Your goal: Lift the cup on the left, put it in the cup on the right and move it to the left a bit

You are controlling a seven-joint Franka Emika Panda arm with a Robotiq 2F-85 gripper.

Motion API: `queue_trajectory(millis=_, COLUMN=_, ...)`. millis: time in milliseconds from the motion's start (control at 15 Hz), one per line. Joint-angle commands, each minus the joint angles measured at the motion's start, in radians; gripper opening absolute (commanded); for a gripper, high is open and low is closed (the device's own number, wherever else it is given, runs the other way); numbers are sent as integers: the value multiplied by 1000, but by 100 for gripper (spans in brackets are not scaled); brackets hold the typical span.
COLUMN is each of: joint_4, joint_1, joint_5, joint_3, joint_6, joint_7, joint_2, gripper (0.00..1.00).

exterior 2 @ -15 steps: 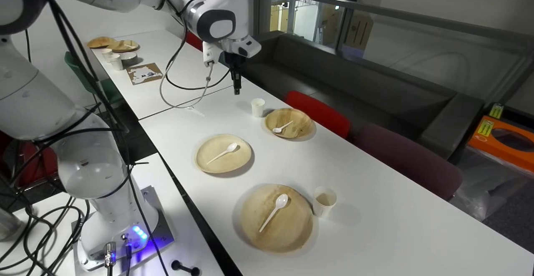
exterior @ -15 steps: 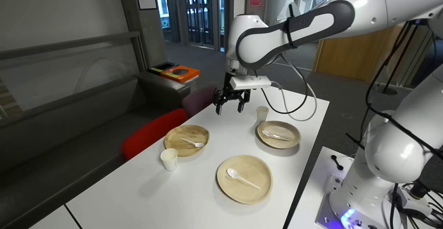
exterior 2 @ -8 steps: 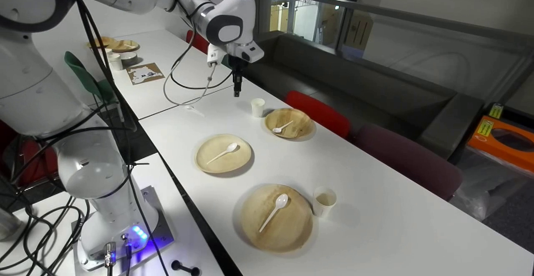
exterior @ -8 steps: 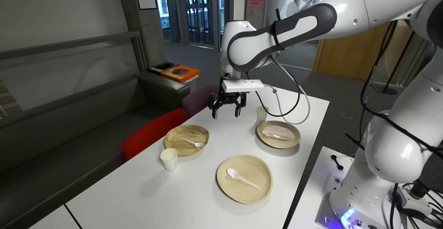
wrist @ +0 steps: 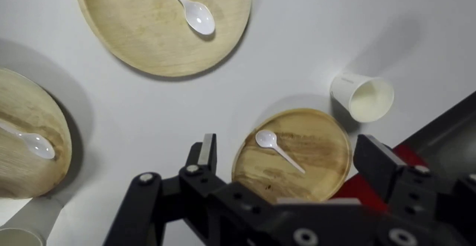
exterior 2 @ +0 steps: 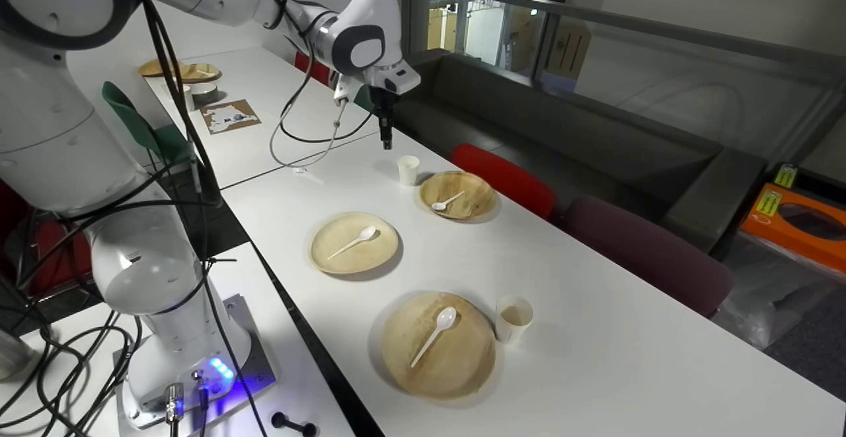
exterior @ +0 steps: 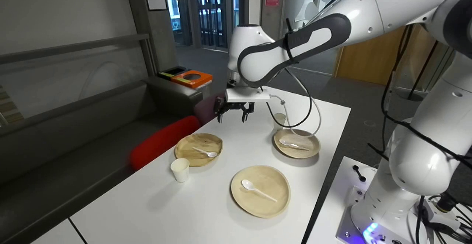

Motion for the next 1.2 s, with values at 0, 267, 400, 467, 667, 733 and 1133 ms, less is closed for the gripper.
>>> queue_trajectory(millis=0, joint_4=143, joint_1=25, joint_5=-153, joint_3=20, joint_6=59, joint_7=227, joint_2=167, gripper=100)
queue_trajectory(millis=267, joint_4=286, joint_1=103, joint_5=-150, joint_3=-4, joint_6=-13, joint_7=346, joint_2=327, gripper=100)
queue_trajectory(millis=400, joint_4=349, joint_1=132, joint_5=-123, joint_3=-13, joint_6=-29, joint_7=347, joint_2=399, gripper=100)
queue_trajectory(millis=467, joint_4=378, joint_1=145, joint_5=-115, joint_3=-17, joint_6=-31, joint_7=345, joint_2=432, gripper=100)
queue_trajectory(millis=667, joint_4=472, joint_1=173, joint_5=-99, joint_3=-38, joint_6=-60, joint_7=334, joint_2=519, gripper=100)
queue_trajectory(millis=733, joint_4=503, joint_1=180, joint_5=-99, joint_3=-47, joint_6=-69, joint_7=335, joint_2=545, gripper=100)
queue_trajectory(millis=1133, joint_4=721, joint_1=205, joint_5=-94, joint_3=-92, joint_6=-151, joint_7=325, joint_2=714, gripper=100)
